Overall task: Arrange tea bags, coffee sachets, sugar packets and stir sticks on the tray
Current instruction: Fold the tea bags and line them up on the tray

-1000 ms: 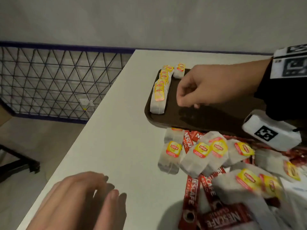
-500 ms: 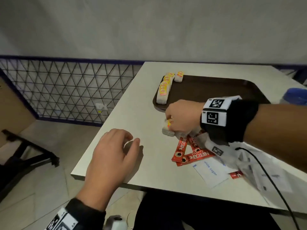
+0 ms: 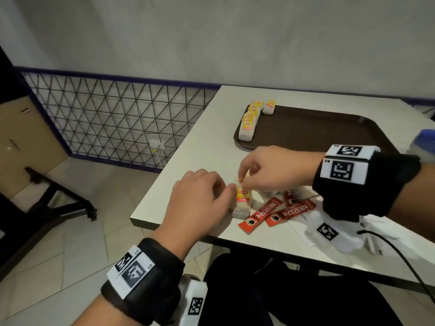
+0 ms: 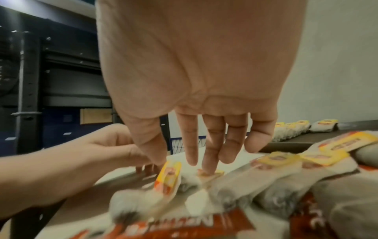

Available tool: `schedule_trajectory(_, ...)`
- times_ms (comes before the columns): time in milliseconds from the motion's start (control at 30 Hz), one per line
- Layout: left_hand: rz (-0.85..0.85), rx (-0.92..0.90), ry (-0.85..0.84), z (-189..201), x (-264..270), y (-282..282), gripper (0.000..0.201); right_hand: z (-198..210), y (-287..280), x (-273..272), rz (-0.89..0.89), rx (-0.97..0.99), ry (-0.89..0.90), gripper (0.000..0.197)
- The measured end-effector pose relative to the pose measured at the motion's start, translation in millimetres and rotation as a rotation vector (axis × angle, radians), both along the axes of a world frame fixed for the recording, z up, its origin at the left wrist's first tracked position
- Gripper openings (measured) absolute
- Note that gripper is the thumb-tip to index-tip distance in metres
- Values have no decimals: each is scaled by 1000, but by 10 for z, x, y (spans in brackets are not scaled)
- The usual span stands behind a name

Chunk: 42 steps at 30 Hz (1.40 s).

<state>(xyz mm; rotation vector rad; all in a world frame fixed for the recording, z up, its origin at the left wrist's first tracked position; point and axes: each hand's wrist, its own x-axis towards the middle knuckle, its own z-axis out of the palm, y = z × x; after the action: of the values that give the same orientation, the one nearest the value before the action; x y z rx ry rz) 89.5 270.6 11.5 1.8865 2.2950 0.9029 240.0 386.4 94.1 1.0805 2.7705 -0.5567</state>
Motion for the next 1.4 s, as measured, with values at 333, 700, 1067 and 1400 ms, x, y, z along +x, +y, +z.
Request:
schedule_trajectory(333, -61, 5, -198, -28, 35, 21, 18, -125, 239, -152, -74, 85, -73, 21)
schedule_trajectory(700, -95, 55, -558, -44, -34, 0, 12, -224, 248, -246, -98, -42, -64, 18)
schedule_trajectory(1067, -62, 199, -982, 79, -158, -60, 7, 453, 36, 119, -34, -100, 201, 18)
schedule_trajectory(1400, -143, 195, -1080, 98, -140, -108, 6, 303, -176, -61, 50, -154, 299, 53)
